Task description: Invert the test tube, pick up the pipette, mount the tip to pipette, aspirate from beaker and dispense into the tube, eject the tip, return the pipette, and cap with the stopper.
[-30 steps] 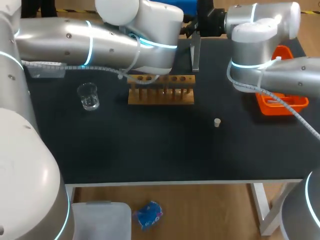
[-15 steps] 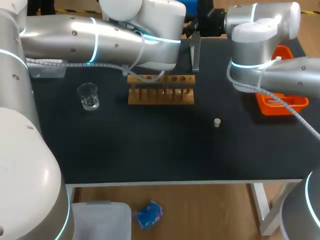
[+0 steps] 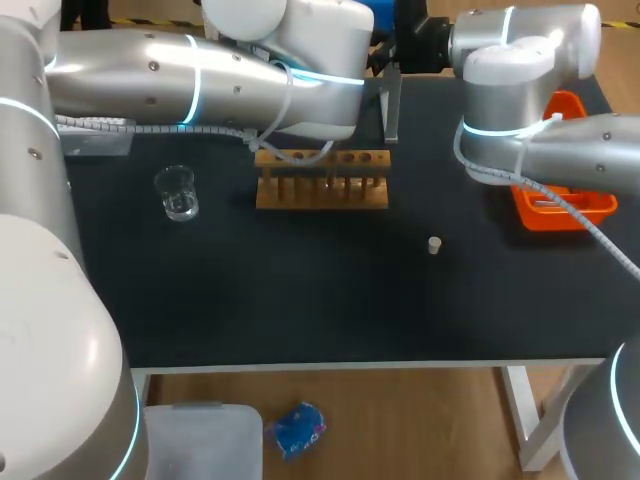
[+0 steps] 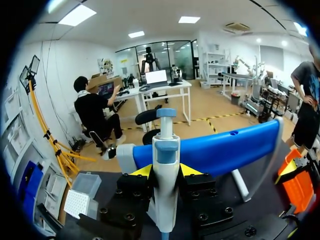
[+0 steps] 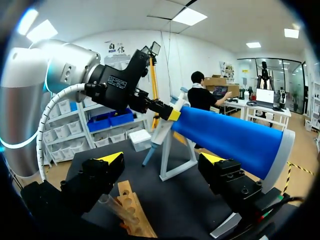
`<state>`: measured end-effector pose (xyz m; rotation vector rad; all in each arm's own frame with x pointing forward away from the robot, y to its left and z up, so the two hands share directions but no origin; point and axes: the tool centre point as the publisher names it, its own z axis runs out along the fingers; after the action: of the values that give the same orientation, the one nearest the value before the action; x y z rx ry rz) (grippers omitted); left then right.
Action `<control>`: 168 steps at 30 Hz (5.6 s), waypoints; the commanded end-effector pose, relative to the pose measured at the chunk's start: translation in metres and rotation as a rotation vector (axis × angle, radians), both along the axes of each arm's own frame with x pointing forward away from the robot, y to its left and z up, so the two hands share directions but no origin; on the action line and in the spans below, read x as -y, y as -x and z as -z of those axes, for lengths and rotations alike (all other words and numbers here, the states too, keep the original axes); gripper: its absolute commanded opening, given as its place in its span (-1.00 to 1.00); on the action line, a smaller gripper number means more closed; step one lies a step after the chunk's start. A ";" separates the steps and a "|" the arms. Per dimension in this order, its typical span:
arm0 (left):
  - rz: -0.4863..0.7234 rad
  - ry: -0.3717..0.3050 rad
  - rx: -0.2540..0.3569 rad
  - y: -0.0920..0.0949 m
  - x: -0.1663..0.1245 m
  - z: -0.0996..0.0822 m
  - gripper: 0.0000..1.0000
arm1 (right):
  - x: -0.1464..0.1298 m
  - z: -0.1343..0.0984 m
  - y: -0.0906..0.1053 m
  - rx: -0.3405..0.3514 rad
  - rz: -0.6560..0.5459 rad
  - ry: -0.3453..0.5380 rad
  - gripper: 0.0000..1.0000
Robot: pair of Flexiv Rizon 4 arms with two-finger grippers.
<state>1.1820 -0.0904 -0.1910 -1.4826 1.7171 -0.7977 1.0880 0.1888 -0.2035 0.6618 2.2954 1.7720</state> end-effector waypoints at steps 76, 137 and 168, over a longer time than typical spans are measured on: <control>-0.036 0.043 -0.048 0.027 -0.002 0.014 1.00 | -0.001 0.000 0.000 -0.001 0.001 0.002 1.00; 0.987 -0.023 -0.045 0.169 -0.008 -0.020 1.00 | 0.060 -0.030 0.071 0.080 -0.305 -0.088 1.00; 1.351 0.067 -0.155 0.207 -0.003 -0.003 1.00 | 0.122 -0.018 0.129 0.208 -0.286 -0.033 1.00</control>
<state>0.9718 -0.0892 -0.1905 -0.2925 2.6379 -1.3095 0.9595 0.0667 -0.1851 0.1446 2.3118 1.9003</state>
